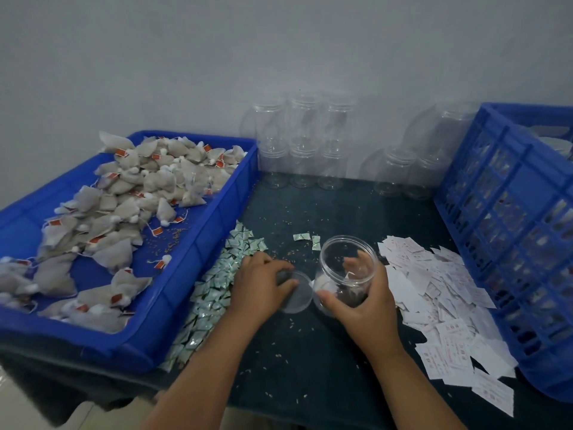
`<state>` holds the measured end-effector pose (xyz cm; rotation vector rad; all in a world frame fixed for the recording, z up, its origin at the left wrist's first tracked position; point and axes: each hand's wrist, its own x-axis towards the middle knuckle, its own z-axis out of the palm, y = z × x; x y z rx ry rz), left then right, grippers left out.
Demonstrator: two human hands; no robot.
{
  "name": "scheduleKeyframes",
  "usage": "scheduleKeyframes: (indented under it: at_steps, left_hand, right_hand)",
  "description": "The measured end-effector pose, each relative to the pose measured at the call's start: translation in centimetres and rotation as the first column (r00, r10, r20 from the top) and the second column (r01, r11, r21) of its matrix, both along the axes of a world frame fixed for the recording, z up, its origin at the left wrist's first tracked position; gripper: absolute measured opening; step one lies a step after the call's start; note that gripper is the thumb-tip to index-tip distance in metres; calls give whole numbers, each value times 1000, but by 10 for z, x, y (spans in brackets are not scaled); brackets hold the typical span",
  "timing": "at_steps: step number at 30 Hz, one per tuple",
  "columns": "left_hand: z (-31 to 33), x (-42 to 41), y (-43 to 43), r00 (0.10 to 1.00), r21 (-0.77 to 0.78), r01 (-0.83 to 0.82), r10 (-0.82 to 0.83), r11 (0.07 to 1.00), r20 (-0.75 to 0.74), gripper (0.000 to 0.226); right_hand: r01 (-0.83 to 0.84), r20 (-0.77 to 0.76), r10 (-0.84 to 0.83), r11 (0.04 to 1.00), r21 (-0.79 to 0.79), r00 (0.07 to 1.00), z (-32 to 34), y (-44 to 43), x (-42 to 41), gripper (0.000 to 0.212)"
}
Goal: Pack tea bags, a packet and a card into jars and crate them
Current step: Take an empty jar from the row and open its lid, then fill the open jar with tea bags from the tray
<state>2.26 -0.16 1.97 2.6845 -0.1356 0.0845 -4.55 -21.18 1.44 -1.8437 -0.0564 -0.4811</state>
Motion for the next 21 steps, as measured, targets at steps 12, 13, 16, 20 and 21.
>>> scheduleKeyframes:
  at_steps: [12, 13, 16, 20, 21]
  left_hand:
    - [74, -20, 1, 990, -34, 76, -71, 997, 125, 24]
    - [89, -23, 9, 987, -35, 95, -90, 995, 131, 26]
    - [131, -27, 48, 989, -56, 103, -96, 993, 117, 20]
    - [160, -8, 125, 994, 59, -83, 87, 995, -73, 16]
    - [160, -2, 145, 976, 229, -115, 153, 967, -157, 20]
  right_hand:
    - [6, -50, -6, 1000, 14, 999, -1, 0, -3, 96]
    - [2, -49, -1, 1000, 11, 999, 0, 0, -3, 92]
    - [-6, -55, 6, 1000, 8, 998, 3, 3, -5, 84]
    - [-12, -74, 12, 1000, -1, 997, 6, 5, -6, 80]
    - [-12, -84, 12, 1000, 3, 996, 7, 5, -6, 80]
